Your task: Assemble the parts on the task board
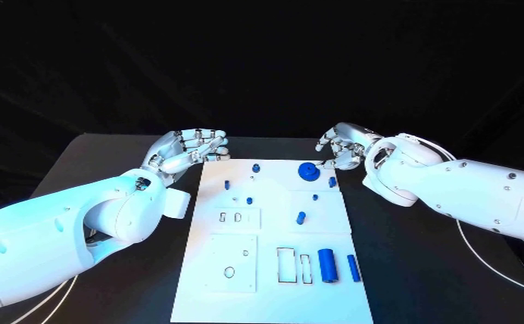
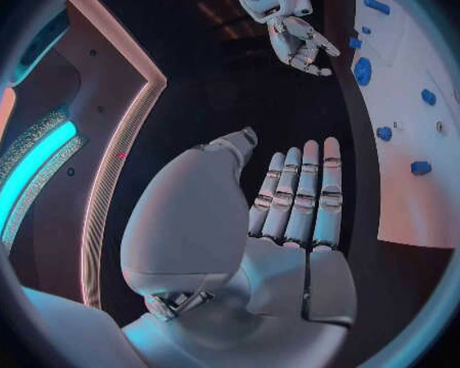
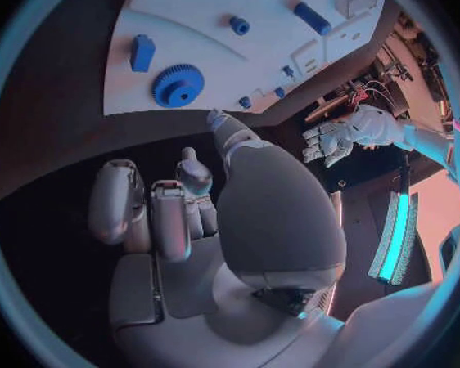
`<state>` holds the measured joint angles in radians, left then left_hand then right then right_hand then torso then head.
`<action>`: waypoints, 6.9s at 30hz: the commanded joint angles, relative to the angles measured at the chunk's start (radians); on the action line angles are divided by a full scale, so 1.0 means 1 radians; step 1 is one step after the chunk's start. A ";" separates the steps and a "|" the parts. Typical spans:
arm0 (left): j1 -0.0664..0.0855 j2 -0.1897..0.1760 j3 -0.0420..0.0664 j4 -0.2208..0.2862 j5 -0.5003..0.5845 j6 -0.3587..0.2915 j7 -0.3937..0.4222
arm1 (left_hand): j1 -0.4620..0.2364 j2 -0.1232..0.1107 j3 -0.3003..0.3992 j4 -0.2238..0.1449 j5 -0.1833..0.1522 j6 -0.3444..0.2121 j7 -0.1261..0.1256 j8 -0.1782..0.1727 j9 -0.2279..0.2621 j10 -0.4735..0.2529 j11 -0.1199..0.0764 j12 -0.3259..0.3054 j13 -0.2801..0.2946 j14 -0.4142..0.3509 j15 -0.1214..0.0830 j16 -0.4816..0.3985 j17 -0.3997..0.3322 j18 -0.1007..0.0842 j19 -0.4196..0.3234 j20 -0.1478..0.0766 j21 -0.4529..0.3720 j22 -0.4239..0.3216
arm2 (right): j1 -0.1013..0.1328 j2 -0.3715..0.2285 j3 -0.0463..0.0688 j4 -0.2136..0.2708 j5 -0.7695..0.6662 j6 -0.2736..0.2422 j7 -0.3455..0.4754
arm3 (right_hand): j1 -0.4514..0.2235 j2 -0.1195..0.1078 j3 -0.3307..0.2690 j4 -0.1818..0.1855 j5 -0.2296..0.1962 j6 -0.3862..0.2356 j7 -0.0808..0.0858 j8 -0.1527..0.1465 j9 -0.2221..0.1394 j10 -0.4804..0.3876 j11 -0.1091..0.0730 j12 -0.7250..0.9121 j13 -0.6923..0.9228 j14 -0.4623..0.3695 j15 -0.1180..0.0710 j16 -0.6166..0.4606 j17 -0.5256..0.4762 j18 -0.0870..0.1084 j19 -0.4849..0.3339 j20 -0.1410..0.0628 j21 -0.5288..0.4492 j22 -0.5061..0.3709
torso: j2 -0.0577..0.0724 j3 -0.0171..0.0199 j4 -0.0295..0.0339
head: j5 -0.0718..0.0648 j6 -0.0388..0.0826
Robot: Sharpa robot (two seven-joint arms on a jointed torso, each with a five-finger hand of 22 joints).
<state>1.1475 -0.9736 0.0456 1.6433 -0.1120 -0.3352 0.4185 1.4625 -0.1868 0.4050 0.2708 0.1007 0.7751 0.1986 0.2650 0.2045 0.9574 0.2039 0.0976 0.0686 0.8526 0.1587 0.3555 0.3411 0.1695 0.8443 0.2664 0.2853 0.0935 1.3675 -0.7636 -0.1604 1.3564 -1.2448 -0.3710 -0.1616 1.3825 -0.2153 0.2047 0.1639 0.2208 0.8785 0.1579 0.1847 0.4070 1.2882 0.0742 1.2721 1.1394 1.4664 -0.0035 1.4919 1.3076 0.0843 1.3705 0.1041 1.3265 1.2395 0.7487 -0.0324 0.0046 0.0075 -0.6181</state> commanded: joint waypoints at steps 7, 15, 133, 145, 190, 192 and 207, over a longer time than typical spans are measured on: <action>0.001 0.001 0.001 -0.004 0.010 0.021 0.018 | 0.000 0.006 -0.012 -0.009 -0.002 -0.020 0.064 -0.010 -0.001 -0.030 0.009 -0.014 -0.002 -0.036 0.016 -0.069 -0.016 0.011 -0.048 0.017 -0.040 -0.023 | -0.006 0.021 0.000 -0.044 0.045 0.078 -0.017 | 0.030 0.007 -0.044 0.035 0.005 -0.025 0.009 0.016 0.009 0.063 0.009 0.109 0.140 0.077 0.012 0.033 0.128 -0.015 0.024 0.009 0.027 0.042 | 0.001 -0.0022 0.0027 | -0.003 -0.003; 0.001 0.001 0.001 -0.006 0.011 0.023 0.020 | 0.005 0.010 -0.023 -0.009 -0.001 -0.033 0.066 -0.013 -0.002 -0.054 0.015 -0.024 -0.004 -0.050 0.025 -0.112 -0.027 0.009 -0.071 0.022 -0.064 -0.028 | -0.025 0.061 0.000 -0.095 0.040 0.087 -0.016 | 0.038 0.013 -0.052 0.046 0.005 -0.030 0.011 0.020 0.011 0.079 0.011 0.130 0.168 0.081 0.014 0.041 0.146 -0.019 0.034 0.011 0.040 0.061 | 0.002 -0.0021 0.0048 | 0.002 -0.008; 0.001 0.027 0.000 -0.030 0.014 0.046 0.008 | 0.009 0.017 -0.025 -0.010 -0.002 -0.029 0.069 -0.009 0.000 -0.051 0.016 -0.020 -0.002 -0.043 0.024 -0.124 -0.031 0.011 -0.060 0.021 -0.062 -0.024 | -0.085 0.373 -0.009 -0.121 -0.254 -0.021 -0.088 | 0.043 0.014 0.195 0.054 0.004 0.093 -0.030 0.092 0.022 0.146 -0.026 0.180 0.252 0.089 -0.017 0.058 0.189 -0.038 0.083 -0.016 0.105 0.159 | 0.003 0.0015 0.0031 | 0.012 -0.033; 0.001 0.028 0.000 -0.030 0.014 0.048 0.007 | 0.009 0.017 -0.025 -0.010 -0.002 -0.029 0.069 -0.009 0.000 -0.051 0.016 -0.020 -0.002 -0.043 0.024 -0.124 -0.031 0.011 -0.060 0.021 -0.062 -0.024 | -0.091 0.387 -0.010 -0.153 -0.249 -0.033 -0.081 | 0.029 0.004 0.206 0.053 0.003 0.074 -0.023 0.082 0.017 0.136 -0.021 0.171 0.241 0.088 -0.013 0.056 0.184 -0.037 0.079 -0.014 0.100 0.153 | 0.003 0.0005 0.0030 | 0.013 -0.030; 0.001 0.028 0.000 -0.032 0.014 0.046 0.003 | 0.010 0.020 -0.024 -0.010 -0.002 -0.028 0.069 -0.008 0.000 -0.050 0.016 -0.019 -0.003 -0.039 0.024 -0.131 -0.033 0.011 -0.056 0.021 -0.063 -0.024 | -0.096 0.373 -0.016 -0.154 -0.208 0.029 -0.075 | -0.103 -0.014 0.156 0.112 0.001 -0.008 0.010 0.012 -0.014 0.106 0.011 0.147 0.213 0.089 0.017 0.059 0.193 -0.035 0.074 0.015 0.090 0.152 | 0.003 0.0017 0.0020 | 0.010 -0.026; 0.001 0.027 0.000 -0.032 0.014 0.046 0.003 | 0.010 0.020 -0.024 -0.010 -0.002 -0.028 0.069 -0.008 0.000 -0.050 0.016 -0.019 -0.003 -0.039 0.024 -0.131 -0.033 0.011 -0.056 0.021 -0.063 -0.024 | -0.097 0.366 -0.016 -0.148 -0.208 0.026 -0.075 | -0.103 -0.014 0.155 0.112 0.001 -0.007 0.010 0.012 -0.014 0.108 0.011 0.148 0.216 0.089 0.017 0.059 0.194 -0.035 0.075 0.015 0.090 0.152 | 0.003 0.0016 0.0027 | 0.011 -0.027; 0.001 0.023 0.000 -0.032 0.014 0.046 0.003 | 0.010 0.020 -0.024 -0.010 -0.002 -0.028 0.069 -0.008 0.000 -0.050 0.016 -0.019 -0.003 -0.039 0.024 -0.131 -0.033 0.011 -0.056 0.021 -0.063 -0.024 | -0.097 0.326 -0.016 -0.119 -0.209 0.016 -0.078 | -0.104 -0.013 0.155 0.112 0.002 -0.006 0.010 0.013 -0.014 0.111 0.011 0.151 0.219 0.090 0.016 0.060 0.196 -0.036 0.077 0.015 0.094 0.156 | 0.003 0.0025 0.0023 | 0.012 -0.032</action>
<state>1.1474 -0.9508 0.0453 1.6083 -0.1008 -0.3040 0.4152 1.4721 -0.1772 0.3850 0.2620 0.1007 0.7489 0.1963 0.2546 0.2036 0.9079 0.2179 0.0763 0.0665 0.8075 0.1859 0.2281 0.3091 0.1694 0.7806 0.2875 0.2229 0.0678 1.2769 -0.4346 -0.1716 1.2388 -1.4533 -0.3866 -0.2275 1.2883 -0.2276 0.3631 0.2733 0.2243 0.8700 0.1658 0.1992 0.3939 1.3961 0.0832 1.4201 1.3077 1.4665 0.0036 1.5475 1.3077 0.0535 1.4449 0.1185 1.4136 1.3077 0.7522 -0.0298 0.0061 0.0200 -0.6494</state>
